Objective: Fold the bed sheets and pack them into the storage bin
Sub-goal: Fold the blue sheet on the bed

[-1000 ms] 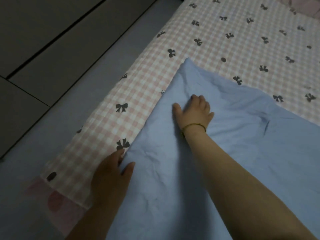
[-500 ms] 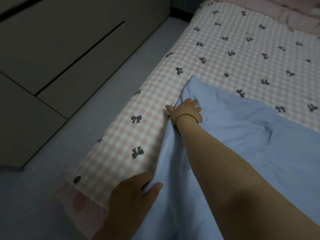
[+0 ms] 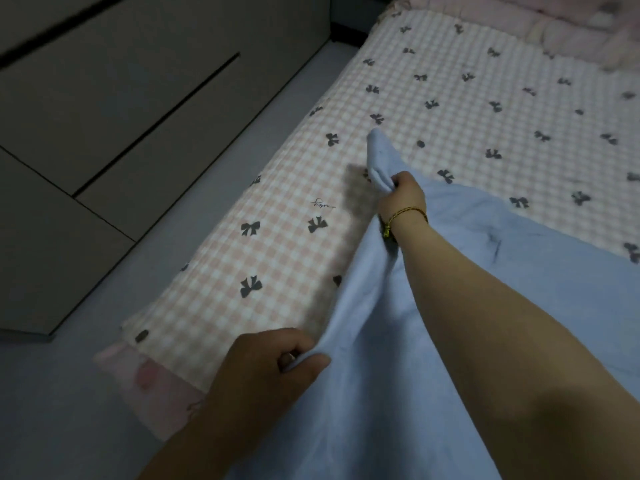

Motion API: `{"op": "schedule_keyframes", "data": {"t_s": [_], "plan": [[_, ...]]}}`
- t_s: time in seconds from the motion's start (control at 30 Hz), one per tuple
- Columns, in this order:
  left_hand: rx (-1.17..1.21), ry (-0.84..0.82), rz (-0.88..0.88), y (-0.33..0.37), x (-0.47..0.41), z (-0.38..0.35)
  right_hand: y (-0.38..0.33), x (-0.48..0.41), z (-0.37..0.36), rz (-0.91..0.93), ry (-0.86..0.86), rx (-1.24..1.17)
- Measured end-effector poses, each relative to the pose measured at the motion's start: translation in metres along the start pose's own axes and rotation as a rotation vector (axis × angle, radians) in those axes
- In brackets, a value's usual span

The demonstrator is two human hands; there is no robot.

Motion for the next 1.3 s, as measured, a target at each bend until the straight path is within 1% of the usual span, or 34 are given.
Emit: {"op": "schedule_keyframes", "data": {"t_s": [0.1, 0.17, 0.27, 0.33, 0.47, 0.53, 0.6, 0.63, 0.7, 0.77, 0.8, 0.83, 0.9, 1.0, 1.07, 1.13, 1.23, 1.3], "plan": [[-0.014, -0.091, -0.148, 0.047, 0.010, -0.040, 0.027, 0.015, 0.065, -0.005, 0.061, -0.087], [0.027, -0.126, -0.181, 0.071, 0.020, -0.067, 0.051, 0.027, 0.105, -0.004, 0.075, -0.109], [0.058, -0.191, -0.230, 0.109, 0.047, -0.121, 0.107, 0.049, 0.169, -0.011, 0.088, -0.072], [0.025, -0.223, -0.276, 0.133, 0.068, -0.161, 0.146, 0.061, 0.206, -0.044, 0.110, -0.075], [-0.014, -0.296, -0.332, 0.153, 0.100, -0.247, 0.212, 0.076, 0.250, -0.122, 0.139, -0.154], [-0.110, -0.304, -0.386, 0.155, 0.111, -0.294, 0.249, 0.079, 0.263, -0.175, 0.122, -0.201], [-0.255, -0.348, -0.345, 0.144, 0.117, -0.326, 0.286, 0.087, 0.262, -0.278, 0.089, -0.287], [-0.339, -0.335, -0.356, 0.134, 0.118, -0.337, 0.306, 0.093, 0.260, -0.352, 0.075, -0.352], [-0.378, -0.164, -0.392, 0.108, 0.116, -0.336, 0.339, 0.107, 0.249, -0.470, 0.052, -0.448], [-0.470, -0.007, -0.311, 0.080, 0.111, -0.317, 0.360, 0.120, 0.239, -0.521, 0.047, -0.514], [-0.545, 0.075, -0.243, 0.069, 0.107, -0.304, 0.365, 0.128, 0.235, -0.534, 0.051, -0.535], [-0.602, 0.115, -0.150, 0.056, 0.105, -0.293, 0.367, 0.136, 0.231, -0.538, 0.048, -0.542], [-0.662, 0.058, 0.042, 0.038, 0.102, -0.277, 0.368, 0.157, 0.222, -0.537, 0.013, -0.503], [-0.537, -0.052, 0.236, 0.032, 0.101, -0.266, 0.369, 0.197, 0.209, -0.523, -0.032, -0.378], [-0.542, -0.093, 0.251, 0.032, 0.103, -0.265, 0.369, 0.223, 0.199, -0.508, -0.047, -0.312], [-0.544, -0.102, 0.237, 0.035, 0.104, -0.264, 0.371, 0.244, 0.192, -0.511, -0.002, -0.306], [-0.399, -0.162, 0.271, 0.036, 0.103, -0.259, 0.375, 0.268, 0.191, -0.545, 0.078, -0.345], [-0.351, -0.161, 0.316, 0.036, 0.102, -0.251, 0.380, 0.282, 0.189, -0.563, 0.058, -0.361]]}}
Point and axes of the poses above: each hand's wrist, its own x-axis away from the middle knuckle, its own z-axis out of the back of the hand, y = z × x, the point moved 5 cm from there along -x, towards the middle knuckle, and after that the axes turned 1 degree about x, right-handed, at the moved point
